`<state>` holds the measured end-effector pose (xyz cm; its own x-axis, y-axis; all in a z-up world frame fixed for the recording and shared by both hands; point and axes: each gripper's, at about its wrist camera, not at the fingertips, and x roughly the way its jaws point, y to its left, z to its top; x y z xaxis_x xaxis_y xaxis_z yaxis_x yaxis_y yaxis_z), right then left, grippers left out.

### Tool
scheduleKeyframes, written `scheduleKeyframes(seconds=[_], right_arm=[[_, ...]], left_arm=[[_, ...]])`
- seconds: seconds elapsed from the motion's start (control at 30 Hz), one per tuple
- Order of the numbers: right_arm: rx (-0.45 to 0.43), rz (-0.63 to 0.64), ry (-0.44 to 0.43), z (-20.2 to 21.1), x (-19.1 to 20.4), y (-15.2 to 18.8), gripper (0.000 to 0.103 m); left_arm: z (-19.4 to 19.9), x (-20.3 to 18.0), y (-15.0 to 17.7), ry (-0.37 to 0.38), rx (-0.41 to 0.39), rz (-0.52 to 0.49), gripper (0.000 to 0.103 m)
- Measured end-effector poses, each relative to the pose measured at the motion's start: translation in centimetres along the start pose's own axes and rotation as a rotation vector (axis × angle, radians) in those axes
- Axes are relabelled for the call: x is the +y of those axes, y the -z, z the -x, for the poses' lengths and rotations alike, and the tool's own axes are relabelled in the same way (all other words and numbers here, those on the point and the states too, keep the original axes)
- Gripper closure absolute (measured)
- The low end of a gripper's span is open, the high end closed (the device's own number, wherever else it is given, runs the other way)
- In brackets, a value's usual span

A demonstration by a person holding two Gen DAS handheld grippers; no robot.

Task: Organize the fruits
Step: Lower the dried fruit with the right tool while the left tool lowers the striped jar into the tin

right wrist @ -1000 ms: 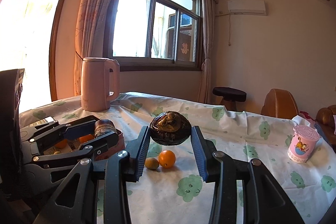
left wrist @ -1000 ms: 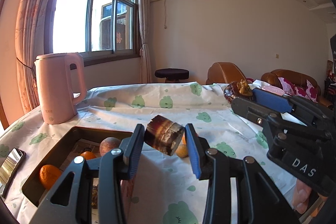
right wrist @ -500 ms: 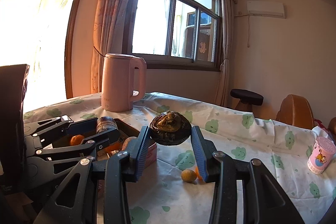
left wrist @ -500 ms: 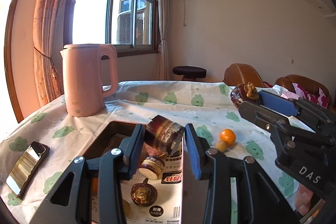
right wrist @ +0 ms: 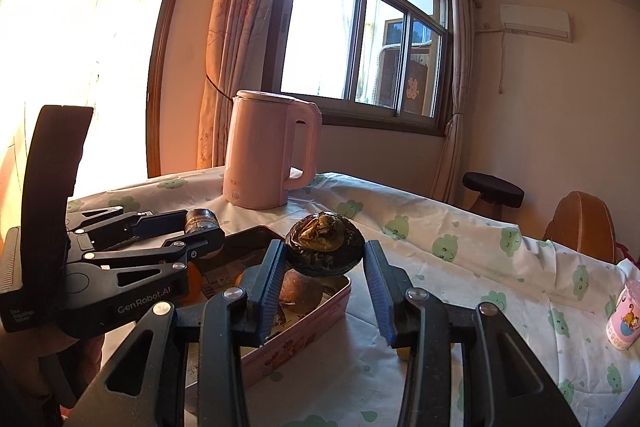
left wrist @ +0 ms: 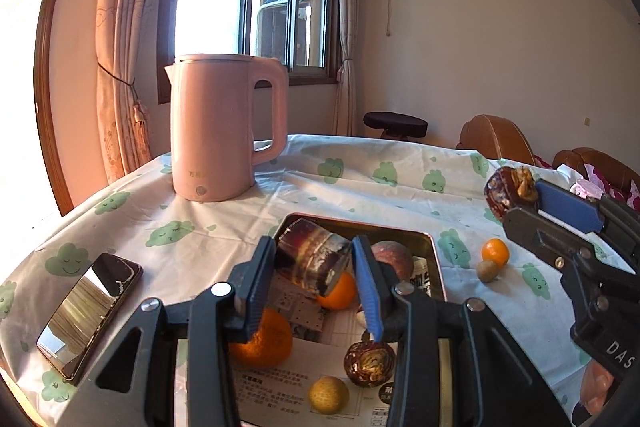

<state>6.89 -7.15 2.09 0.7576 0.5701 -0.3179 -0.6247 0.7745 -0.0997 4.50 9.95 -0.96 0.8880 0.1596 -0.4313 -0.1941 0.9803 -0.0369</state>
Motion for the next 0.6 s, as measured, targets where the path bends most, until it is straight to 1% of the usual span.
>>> scheduleKeyframes(seconds=[0.6], right_arm=[[0.082,0.034,-0.053,-2.6,2.9,0.7,0.061]], left_arm=[[-1.2,1.1,0.7,-0.023,0.063,-0.002,0.062]])
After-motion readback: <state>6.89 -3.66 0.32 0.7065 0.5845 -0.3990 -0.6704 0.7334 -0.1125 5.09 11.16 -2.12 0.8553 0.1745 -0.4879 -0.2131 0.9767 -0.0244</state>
